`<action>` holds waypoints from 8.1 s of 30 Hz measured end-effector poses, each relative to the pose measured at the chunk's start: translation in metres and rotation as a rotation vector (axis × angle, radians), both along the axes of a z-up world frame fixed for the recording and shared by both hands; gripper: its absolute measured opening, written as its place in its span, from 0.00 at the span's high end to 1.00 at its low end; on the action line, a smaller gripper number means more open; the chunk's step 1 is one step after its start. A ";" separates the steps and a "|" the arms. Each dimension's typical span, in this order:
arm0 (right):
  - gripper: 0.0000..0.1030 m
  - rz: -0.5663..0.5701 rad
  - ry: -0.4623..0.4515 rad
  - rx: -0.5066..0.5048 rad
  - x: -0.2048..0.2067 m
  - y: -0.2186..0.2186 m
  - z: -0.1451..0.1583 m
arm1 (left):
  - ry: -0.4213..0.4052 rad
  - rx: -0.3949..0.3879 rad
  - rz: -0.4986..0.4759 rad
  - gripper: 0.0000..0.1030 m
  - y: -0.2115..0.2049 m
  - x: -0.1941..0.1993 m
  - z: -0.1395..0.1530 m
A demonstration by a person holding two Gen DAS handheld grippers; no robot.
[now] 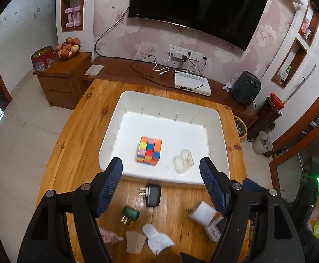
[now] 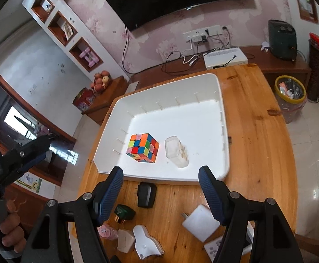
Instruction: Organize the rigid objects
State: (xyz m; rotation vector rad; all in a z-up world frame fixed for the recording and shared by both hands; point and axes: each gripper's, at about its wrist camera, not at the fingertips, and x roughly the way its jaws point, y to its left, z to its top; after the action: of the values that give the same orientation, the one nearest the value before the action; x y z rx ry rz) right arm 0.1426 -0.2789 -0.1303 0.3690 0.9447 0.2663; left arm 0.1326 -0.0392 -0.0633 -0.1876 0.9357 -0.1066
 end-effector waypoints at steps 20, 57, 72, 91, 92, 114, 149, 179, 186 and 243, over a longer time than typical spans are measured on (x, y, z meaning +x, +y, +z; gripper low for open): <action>0.25 -0.244 -0.008 -0.026 -0.079 -0.003 0.010 | 0.014 0.004 -0.107 0.26 0.036 -0.060 0.005; 0.22 -0.141 -0.112 -0.400 -0.177 0.006 0.008 | 0.189 -0.059 -0.319 0.26 -0.018 -0.070 -0.022; 0.20 0.272 -0.111 -0.429 -0.145 -0.047 -0.008 | 0.319 -0.114 -0.083 0.20 -0.077 -0.068 -0.050; 0.00 0.423 -0.005 -0.356 -0.102 -0.073 -0.072 | 0.551 -0.288 0.234 0.16 -0.102 -0.044 -0.116; 0.00 0.428 0.005 -0.356 -0.100 -0.072 -0.077 | 0.565 -0.296 0.244 0.16 -0.102 -0.043 -0.120; 0.00 0.604 -0.023 -0.446 -0.090 -0.040 -0.132 | 0.742 -0.581 0.493 0.12 -0.085 -0.025 -0.198; 0.01 0.690 0.070 -0.362 -0.068 -0.049 -0.147 | 0.892 -0.476 0.588 0.23 -0.098 -0.006 -0.223; 0.03 0.752 0.079 -0.532 -0.066 -0.026 -0.148 | 0.749 -0.452 0.507 0.44 -0.072 -0.025 -0.173; 0.38 0.722 0.082 -0.536 -0.065 -0.026 -0.138 | 0.671 -0.440 0.450 0.44 -0.060 -0.035 -0.141; 0.00 0.191 0.533 -0.439 0.003 0.037 -0.162 | 0.560 -0.239 -0.069 0.44 -0.026 -0.023 -0.067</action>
State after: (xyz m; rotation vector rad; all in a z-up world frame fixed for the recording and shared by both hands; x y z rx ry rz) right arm 0.1453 -0.2420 -0.2924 -0.0665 1.5302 0.1266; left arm 0.1095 -0.0655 -0.1299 -0.4198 1.4883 -0.2379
